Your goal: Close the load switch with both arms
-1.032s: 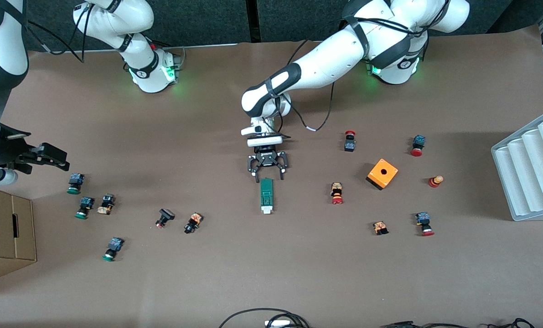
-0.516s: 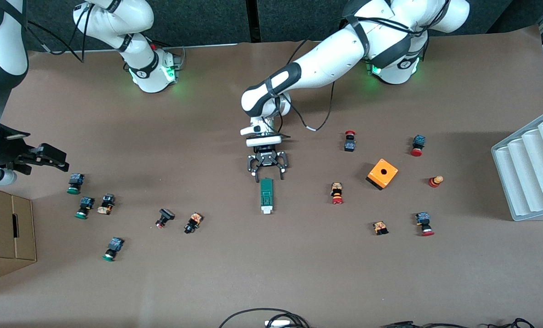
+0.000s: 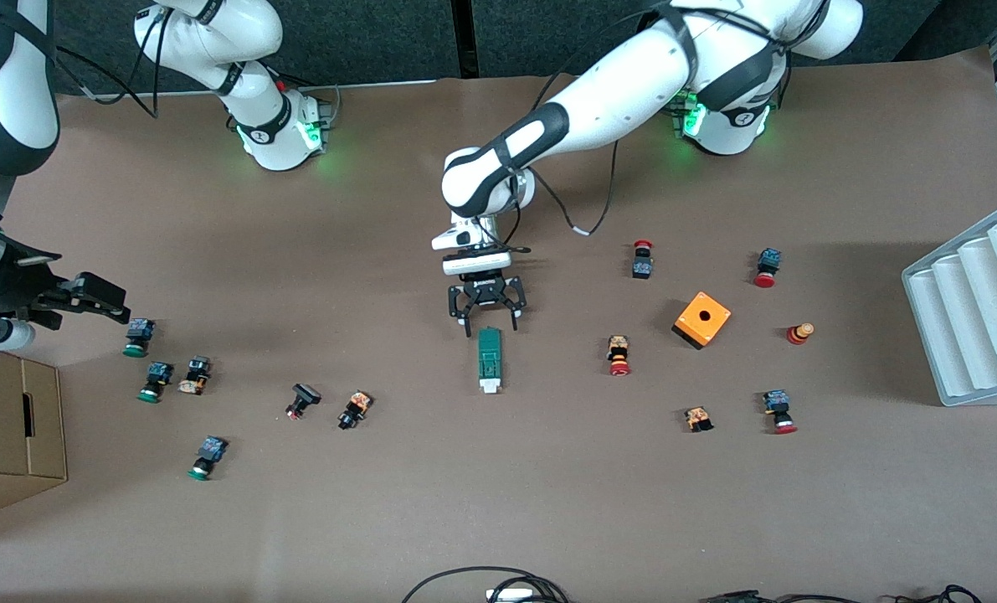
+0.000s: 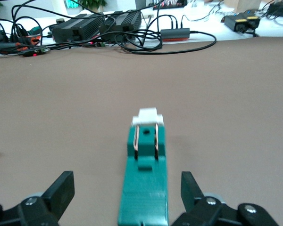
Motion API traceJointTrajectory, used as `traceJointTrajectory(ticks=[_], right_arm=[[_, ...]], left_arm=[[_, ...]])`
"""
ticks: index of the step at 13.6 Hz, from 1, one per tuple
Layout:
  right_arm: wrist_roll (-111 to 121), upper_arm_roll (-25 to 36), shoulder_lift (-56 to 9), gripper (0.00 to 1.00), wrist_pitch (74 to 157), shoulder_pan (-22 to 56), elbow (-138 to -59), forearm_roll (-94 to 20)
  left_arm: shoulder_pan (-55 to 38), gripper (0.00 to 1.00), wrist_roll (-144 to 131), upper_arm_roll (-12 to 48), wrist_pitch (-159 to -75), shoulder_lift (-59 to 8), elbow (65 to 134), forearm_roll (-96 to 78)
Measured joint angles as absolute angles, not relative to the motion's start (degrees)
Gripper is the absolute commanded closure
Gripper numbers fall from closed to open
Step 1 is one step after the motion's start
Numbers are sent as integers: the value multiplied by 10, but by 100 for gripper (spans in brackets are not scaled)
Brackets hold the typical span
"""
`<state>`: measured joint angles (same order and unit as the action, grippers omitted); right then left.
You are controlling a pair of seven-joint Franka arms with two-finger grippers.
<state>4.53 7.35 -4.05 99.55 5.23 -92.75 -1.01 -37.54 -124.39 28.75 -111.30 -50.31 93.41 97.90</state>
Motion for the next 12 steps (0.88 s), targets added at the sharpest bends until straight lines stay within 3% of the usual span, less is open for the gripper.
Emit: traceJointTrajectory(ticks=[12], right_arm=[[45, 71, -40, 0, 997, 53, -928, -10]], left_arm=[[-321, 0, -794, 302, -1140, -342, 925, 626]])
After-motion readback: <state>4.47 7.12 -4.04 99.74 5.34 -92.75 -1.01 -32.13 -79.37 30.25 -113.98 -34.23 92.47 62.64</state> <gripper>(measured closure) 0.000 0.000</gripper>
